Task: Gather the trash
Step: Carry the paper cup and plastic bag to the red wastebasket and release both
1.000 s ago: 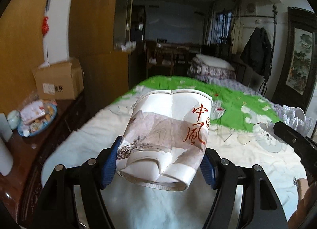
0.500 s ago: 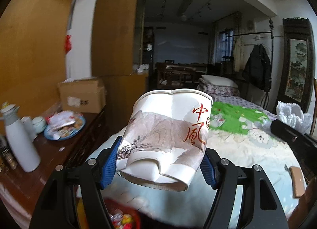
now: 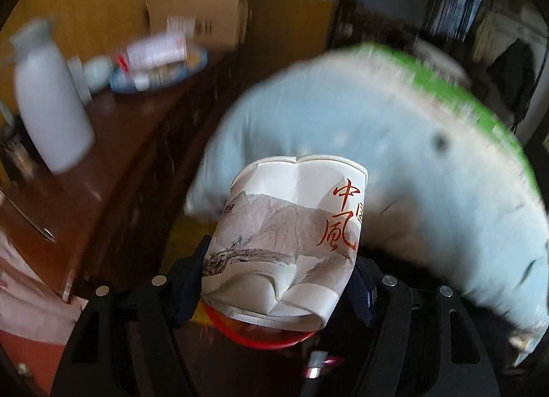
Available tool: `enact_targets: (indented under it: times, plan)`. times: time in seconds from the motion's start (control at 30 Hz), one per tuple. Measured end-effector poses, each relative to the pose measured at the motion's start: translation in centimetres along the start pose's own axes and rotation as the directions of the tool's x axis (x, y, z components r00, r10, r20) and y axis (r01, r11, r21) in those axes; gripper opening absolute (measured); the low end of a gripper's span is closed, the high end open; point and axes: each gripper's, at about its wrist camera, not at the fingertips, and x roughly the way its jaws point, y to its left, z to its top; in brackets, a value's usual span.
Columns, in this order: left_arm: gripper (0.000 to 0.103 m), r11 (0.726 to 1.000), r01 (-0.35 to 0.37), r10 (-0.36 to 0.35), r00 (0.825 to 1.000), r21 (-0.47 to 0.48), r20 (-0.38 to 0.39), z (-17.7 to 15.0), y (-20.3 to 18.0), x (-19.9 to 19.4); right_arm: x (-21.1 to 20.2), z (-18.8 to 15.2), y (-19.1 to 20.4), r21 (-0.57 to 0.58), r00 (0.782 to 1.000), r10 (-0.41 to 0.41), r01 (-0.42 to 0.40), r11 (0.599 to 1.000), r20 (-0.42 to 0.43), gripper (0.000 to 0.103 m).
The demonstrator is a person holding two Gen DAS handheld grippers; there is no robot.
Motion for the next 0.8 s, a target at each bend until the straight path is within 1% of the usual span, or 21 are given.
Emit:
enact_targets:
  times: [0.07, 0.1, 0.13, 0.17, 0.2, 0.27, 0.33, 0.4, 0.5, 0.53, 0.6, 0.7, 0.73, 0.77, 0.8]
  plan:
    - [0.072, 1.0, -0.003, 0.003, 0.998, 0.0, -0.068, -0.8, 0.7, 2.7, 1.8, -0.4, 0.3, -0.003, 0.999, -0.001, 0.001, 1.0, -0.042, 0.034]
    - [0.075, 1.0, 0.009, -0.01, 0.994, -0.013, -0.105, -1.1, 1.3, 4.1, 2.6, -0.7, 0.3, -0.005, 0.998, 0.0, 0.0, 1.0, -0.066, 0.033]
    - [0.076, 0.999, 0.019, -0.022, 0.992, -0.029, -0.125, -1.2, 1.8, 4.7, 3.3, -0.9, 0.5, -0.008, 0.996, 0.0, 0.0, 1.0, -0.086, 0.033]
    - [0.081, 0.998, 0.028, -0.035, 0.99, -0.049, -0.137, -1.4, 2.3, 5.2, 3.9, -1.0, 0.6, -0.01, 0.995, 0.0, -0.001, 1.0, -0.102, 0.034]
    - [0.087, 0.997, 0.035, -0.044, 0.989, -0.066, -0.138, -1.5, 2.9, 5.3, 4.3, -1.1, 0.6, -0.012, 0.994, 0.002, -0.003, 1.0, -0.111, 0.034]
    - [0.093, 0.995, 0.03, -0.042, 0.992, -0.096, -0.12, -1.6, 4.0, 4.8, 5.1, -1.3, 1.0, -0.015, 0.991, 0.007, -0.009, 1.0, -0.133, 0.034]
    - [0.094, 0.993, 0.019, -0.031, 0.995, -0.118, -0.1, -1.6, 4.8, 4.1, 6.0, -1.5, 1.3, -0.017, 0.988, 0.018, -0.021, 1.0, -0.154, 0.034]
    - [0.094, 0.987, -0.004, -0.008, 0.998, -0.161, -0.069, -1.2, 6.5, 3.1, 6.9, -1.7, 1.8, -0.017, 0.982, 0.042, -0.046, 0.999, -0.182, 0.034]
    - [0.095, 0.975, -0.033, 0.024, 0.999, -0.22, -0.044, -1.3, 8.5, 1.7, 8.8, -2.3, 3.3, -0.037, 0.966, 0.088, -0.1, 0.994, -0.243, 0.034]
    - [0.095, 0.972, -0.042, 0.033, 0.999, -0.233, -0.04, -1.0, 8.7, 1.2, 9.5, -2.6, 3.8, -0.043, 0.959, 0.104, -0.119, 0.992, -0.263, 0.034]
    - [0.095, 0.965, -0.077, 0.07, 0.997, -0.251, -0.036, -1.4, 9.7, 0.4, 11.3, -3.2, 5.1, -0.051, 0.938, 0.142, -0.167, 0.985, -0.316, 0.034]
    - [0.095, 0.963, -0.149, 0.144, 0.989, -0.223, -0.037, -1.7, 10.6, -0.3, 14.3, -4.2, 6.9, -0.061, 0.905, 0.171, -0.211, 0.976, -0.39, 0.034]
    - [0.095, 0.961, -0.178, 0.175, 0.984, -0.209, -0.036, -1.7, 10.6, -0.2, 15.6, -4.6, 7.4, -0.061, 0.889, 0.18, -0.225, 0.972, -0.422, 0.034]
    - [0.095, 0.956, -0.219, 0.217, 0.976, -0.194, -0.031, -1.8, 10.7, -0.4, 16.9, -5.1, 7.9, -0.054, 0.867, 0.195, -0.246, 0.968, -0.458, 0.034]
    - [0.095, 0.955, -0.228, 0.227, 0.974, -0.188, -0.029, -1.9, 11.0, -0.6, 17.9, -5.4, 8.1, -0.048, 0.85, 0.204, -0.259, 0.965, -0.485, 0.037]
